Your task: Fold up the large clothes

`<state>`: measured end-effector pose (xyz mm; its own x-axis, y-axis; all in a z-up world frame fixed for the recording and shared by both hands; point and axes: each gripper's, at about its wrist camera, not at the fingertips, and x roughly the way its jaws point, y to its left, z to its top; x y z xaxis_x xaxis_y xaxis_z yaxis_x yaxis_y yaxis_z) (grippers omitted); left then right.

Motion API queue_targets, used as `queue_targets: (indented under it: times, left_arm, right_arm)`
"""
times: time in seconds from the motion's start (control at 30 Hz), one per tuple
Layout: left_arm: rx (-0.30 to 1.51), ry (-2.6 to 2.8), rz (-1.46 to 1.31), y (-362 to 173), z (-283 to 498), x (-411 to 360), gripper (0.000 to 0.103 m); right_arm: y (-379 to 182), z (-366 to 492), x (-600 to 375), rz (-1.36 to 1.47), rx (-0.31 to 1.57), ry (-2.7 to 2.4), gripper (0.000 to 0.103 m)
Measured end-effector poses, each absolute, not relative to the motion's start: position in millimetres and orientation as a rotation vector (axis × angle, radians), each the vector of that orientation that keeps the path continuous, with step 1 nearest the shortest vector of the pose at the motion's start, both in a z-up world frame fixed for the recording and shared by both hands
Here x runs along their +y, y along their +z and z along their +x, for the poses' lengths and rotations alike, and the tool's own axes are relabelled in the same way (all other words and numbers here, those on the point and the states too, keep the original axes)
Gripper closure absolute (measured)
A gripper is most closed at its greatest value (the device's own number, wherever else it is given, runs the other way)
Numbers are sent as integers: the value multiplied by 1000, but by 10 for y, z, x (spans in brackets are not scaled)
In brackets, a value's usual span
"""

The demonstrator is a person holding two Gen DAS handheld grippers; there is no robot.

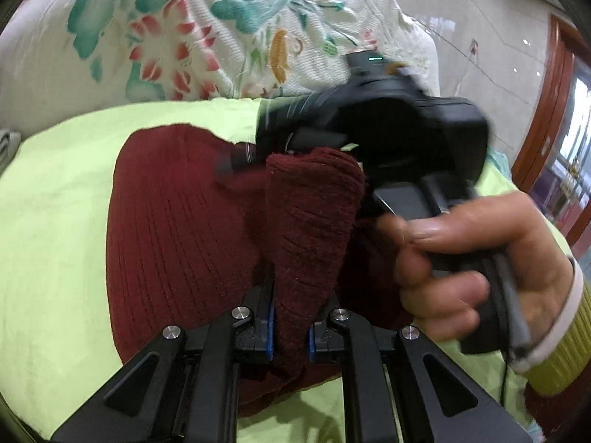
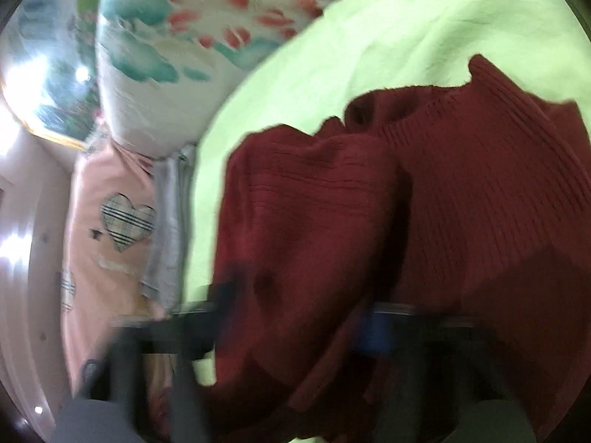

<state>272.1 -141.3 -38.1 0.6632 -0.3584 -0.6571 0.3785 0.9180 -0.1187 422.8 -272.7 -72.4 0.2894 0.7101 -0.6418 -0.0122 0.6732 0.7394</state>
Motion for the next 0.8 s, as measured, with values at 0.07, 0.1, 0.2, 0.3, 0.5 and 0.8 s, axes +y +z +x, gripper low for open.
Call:
queue_targets:
  times: [0.07, 0.1, 0.2, 0.3, 0.5, 0.8]
  left_arm:
    - [718, -430, 36, -296, 2711, -1451, 92]
    - [696, -444, 42, -221, 2687, -1481, 92]
    - [659, -511, 39, -75, 2669, -1611, 92]
    - [696, -585, 18, -111, 2756, -1815, 92]
    - [828, -622, 31, -592, 3014, -2164, 92]
    - [869, -643, -8, -513, 3001, -2003, 78]
  right_arm:
    - [-601, 4215, -2771, 676, 1152, 563, 86]
    - [-471, 4175, -2826, 667, 1101, 586, 86]
    - [-80, 3986, -3084, 624, 946, 614, 86]
    - [-68, 3895, -3326, 576, 936, 548, 86]
    - [-681, 3908, -3673, 608, 1045, 406, 87]
    - [-593, 3837, -3745, 616, 1024, 400, 76]
